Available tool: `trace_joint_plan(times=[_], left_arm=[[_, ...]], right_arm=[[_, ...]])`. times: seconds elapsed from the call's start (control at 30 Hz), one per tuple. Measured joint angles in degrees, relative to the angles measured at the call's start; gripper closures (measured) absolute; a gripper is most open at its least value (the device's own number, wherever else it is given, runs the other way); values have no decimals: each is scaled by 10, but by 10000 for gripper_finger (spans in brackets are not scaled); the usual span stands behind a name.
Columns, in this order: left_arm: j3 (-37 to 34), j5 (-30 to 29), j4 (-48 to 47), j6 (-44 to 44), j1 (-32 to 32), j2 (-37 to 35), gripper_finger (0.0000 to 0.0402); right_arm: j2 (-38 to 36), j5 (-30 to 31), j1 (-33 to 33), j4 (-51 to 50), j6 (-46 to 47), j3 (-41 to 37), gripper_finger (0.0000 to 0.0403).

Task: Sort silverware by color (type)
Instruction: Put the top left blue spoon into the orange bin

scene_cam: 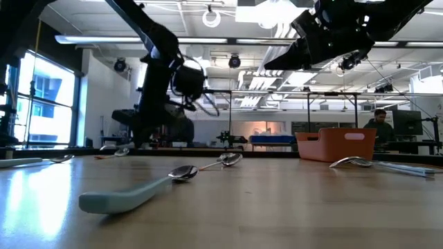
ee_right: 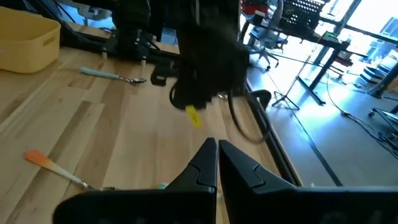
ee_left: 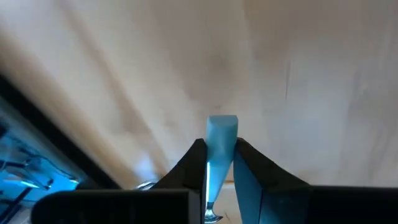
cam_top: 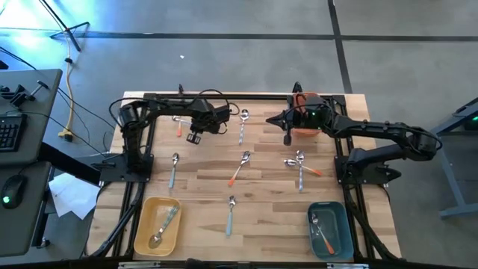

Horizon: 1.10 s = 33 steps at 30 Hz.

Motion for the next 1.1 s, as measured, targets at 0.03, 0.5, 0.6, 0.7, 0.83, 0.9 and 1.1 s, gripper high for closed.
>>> trace_joint_plan(times=[0.03,0.5,0.6,0.7,0.83,0.9,1.1], left_arm=[[3,0,0,-12,-7,-12,367],[10,190,236,-334,-84,-163,367],[10,233,332,-398,-87,-166,367],[10,241,405,-445,-88,-158,367],[10,251,521,-491,-96,-136,367],[10,269,574,-503,-106,-125,367],[10,278,686,-526,-127,-110,367]], right_arm=[[-7,14,4,-9,-2,0,403],[-149,272,142,-129,63,-31,403],[-152,332,184,-76,96,-88,403],[-140,361,222,57,145,-164,403],[-99,407,265,222,167,-224,394],[-78,448,283,251,154,-224,378],[-25,541,303,250,108,-163,289]])
